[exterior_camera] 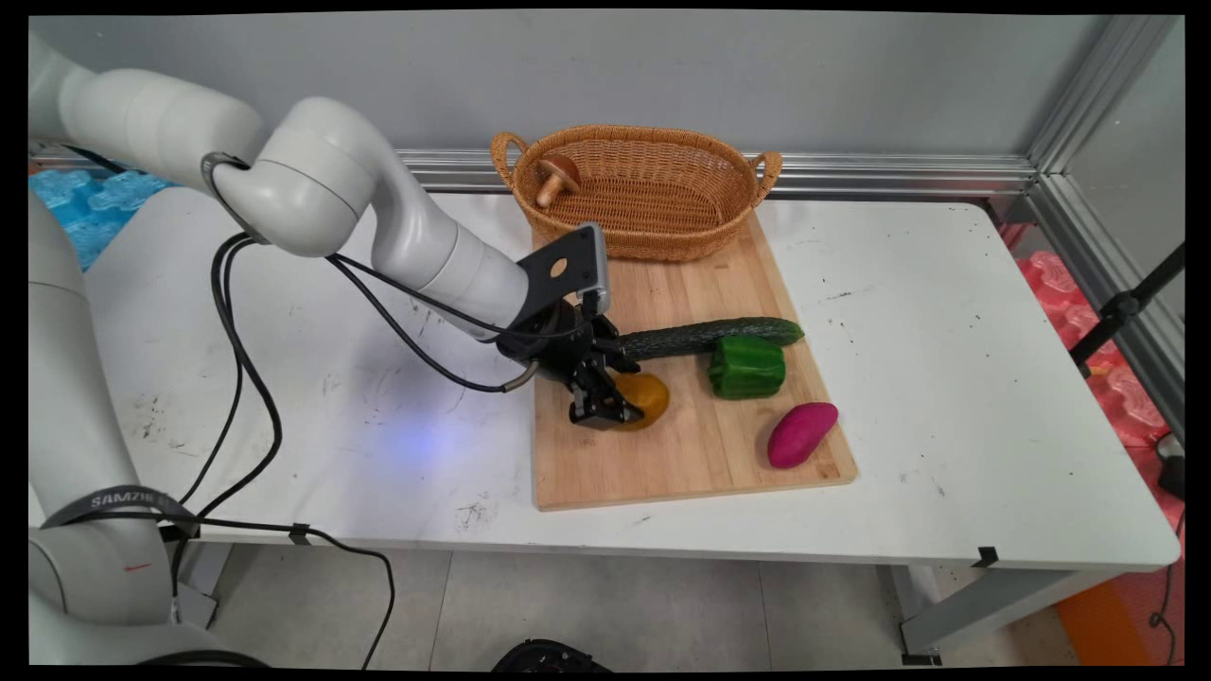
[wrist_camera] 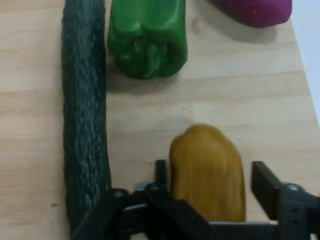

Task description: Place the picked object on the cutting board

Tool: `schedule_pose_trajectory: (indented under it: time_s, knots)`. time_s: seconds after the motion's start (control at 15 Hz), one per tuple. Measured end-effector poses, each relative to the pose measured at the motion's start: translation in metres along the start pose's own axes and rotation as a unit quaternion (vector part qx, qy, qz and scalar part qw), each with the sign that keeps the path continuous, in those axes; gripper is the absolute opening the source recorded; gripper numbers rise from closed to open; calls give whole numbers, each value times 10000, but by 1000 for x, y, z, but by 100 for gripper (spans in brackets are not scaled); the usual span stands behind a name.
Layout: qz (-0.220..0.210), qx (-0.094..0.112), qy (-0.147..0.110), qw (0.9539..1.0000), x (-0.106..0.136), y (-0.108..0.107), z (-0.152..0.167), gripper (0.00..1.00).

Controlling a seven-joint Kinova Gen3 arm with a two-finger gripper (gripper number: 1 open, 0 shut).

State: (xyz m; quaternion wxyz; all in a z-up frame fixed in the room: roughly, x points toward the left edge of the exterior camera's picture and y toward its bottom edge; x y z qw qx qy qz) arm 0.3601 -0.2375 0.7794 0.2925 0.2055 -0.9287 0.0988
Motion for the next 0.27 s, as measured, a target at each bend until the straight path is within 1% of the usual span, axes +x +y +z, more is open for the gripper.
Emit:
schedule_pose_trajectory:
  time_s: [0.27]
  knots:
    - [-85,-46,6,10000,1,0,3,100]
